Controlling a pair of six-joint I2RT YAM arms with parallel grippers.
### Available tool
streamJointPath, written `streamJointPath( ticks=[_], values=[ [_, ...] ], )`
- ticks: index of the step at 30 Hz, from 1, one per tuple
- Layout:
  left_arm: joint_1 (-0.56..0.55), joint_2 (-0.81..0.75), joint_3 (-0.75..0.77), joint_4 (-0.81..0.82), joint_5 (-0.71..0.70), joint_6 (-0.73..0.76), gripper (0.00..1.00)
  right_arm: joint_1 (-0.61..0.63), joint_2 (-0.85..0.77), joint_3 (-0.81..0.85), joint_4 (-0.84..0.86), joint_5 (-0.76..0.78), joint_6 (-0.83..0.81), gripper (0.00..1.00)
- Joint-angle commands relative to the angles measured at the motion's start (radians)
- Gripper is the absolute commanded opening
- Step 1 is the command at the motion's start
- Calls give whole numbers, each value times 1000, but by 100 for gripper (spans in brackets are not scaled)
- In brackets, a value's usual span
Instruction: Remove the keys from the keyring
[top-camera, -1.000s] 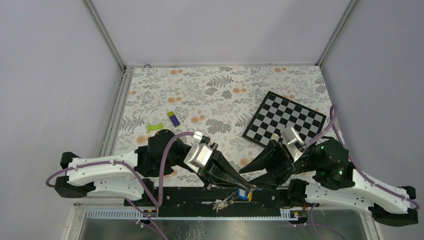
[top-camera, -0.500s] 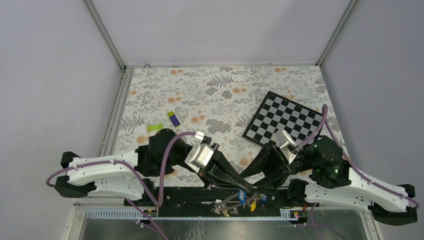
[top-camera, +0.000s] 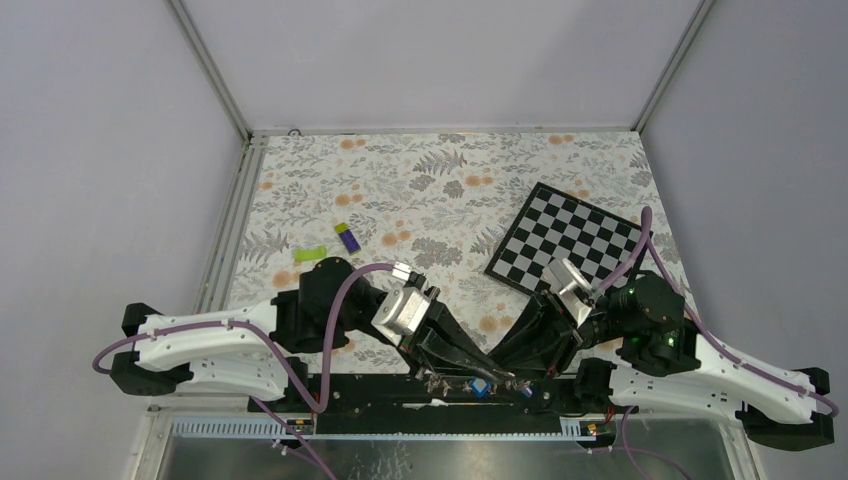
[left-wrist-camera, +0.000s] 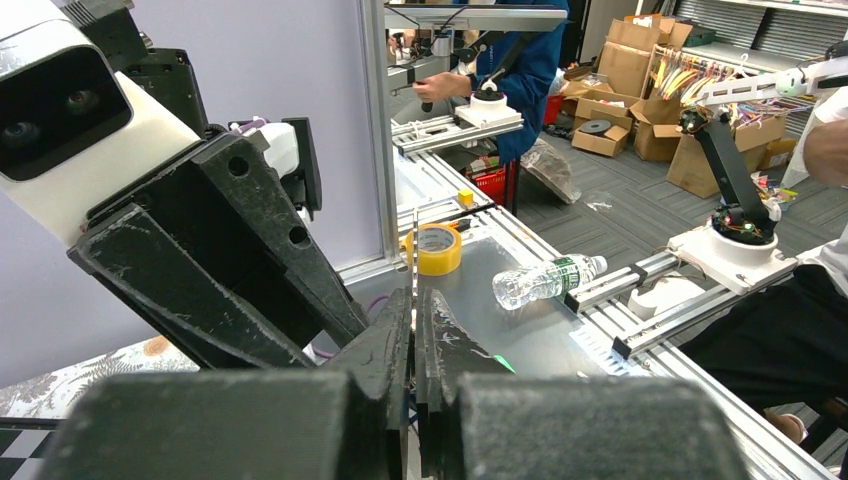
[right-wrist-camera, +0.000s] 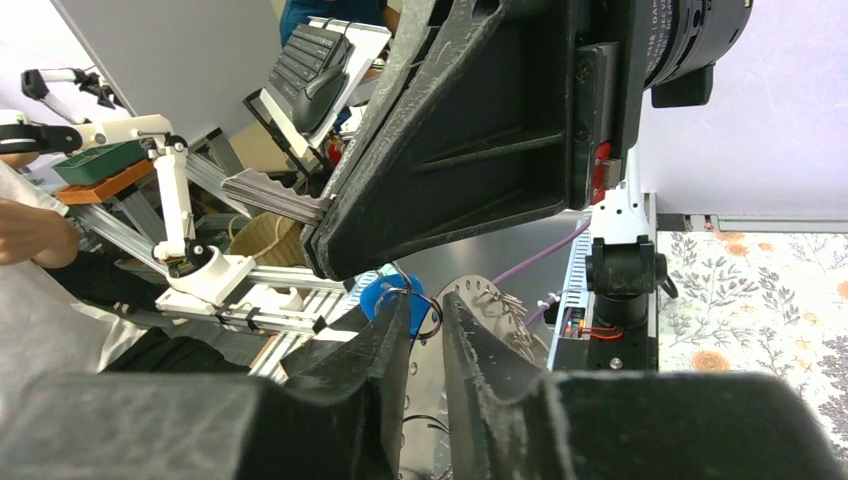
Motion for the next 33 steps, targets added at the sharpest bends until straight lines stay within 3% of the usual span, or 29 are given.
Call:
streamJointPath(
  ticks=[1,3,9,21,33],
  values=[
    [0,-16,45,86,-2,6,0,-2,4,5,84,-32,48,21],
    [0,-18,43,88,-4,4,0,-1,1,4,90,-35,53,12],
    [0,-21,44,86,-5,4,0,-2,-18,2,73,-11,46,2],
    [0,-46,26,81,-26,8,0,-2,-88,5,33,118,5,0],
    [0,-56,9,97,-30,12,0,-2,-116,-23,108,276,50,0]
  ],
)
